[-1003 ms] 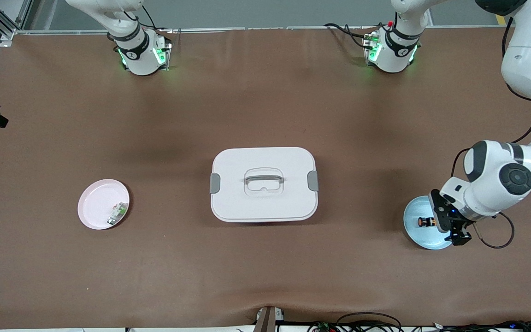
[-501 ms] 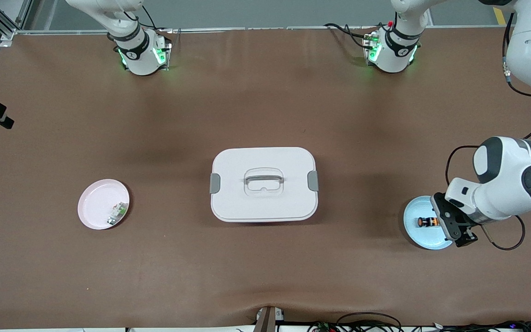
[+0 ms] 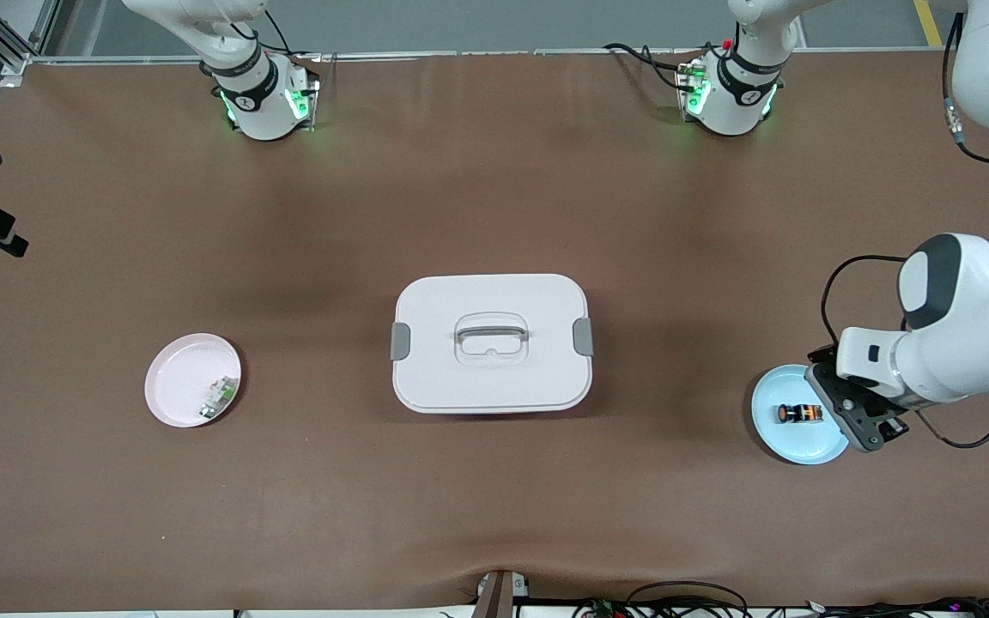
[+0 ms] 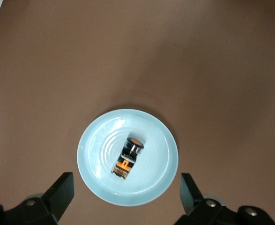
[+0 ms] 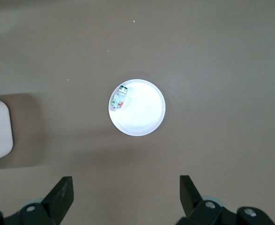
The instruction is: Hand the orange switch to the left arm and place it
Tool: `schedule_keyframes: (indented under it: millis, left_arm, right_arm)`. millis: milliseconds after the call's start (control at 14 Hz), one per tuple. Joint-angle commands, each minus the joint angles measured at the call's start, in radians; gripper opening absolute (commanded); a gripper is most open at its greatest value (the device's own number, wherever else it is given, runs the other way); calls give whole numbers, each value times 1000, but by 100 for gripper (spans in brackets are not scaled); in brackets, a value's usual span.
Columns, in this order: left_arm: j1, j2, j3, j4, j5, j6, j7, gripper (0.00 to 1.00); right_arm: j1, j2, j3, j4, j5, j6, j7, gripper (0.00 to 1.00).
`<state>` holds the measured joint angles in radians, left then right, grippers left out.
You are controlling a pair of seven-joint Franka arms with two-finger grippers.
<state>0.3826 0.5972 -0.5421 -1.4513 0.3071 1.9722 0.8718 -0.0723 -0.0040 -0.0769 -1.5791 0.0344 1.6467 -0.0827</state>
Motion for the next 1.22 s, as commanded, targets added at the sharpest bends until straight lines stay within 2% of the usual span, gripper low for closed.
schedule_keyframes:
  millis: [0,573,931,1146]
  left_arm:
    - [7,-20,-39,32,-16,-101,-161,100]
    - [-2,-128,-90,32,-22,-246,-712,100]
    - [7,-174,-107,31,-26,-260,-983,100]
    - [9,-224,-102,26,-25,-262,-1069,100]
  right_arm:
    - [6,6,9,10,-57,-10,-9,100]
    - [5,-11,8,-41,-62,-27,-5,100]
    - [3,-10,8,-35,-56,-59,3,100]
    - [2,-10,6,-32,-47,-67,8,100]
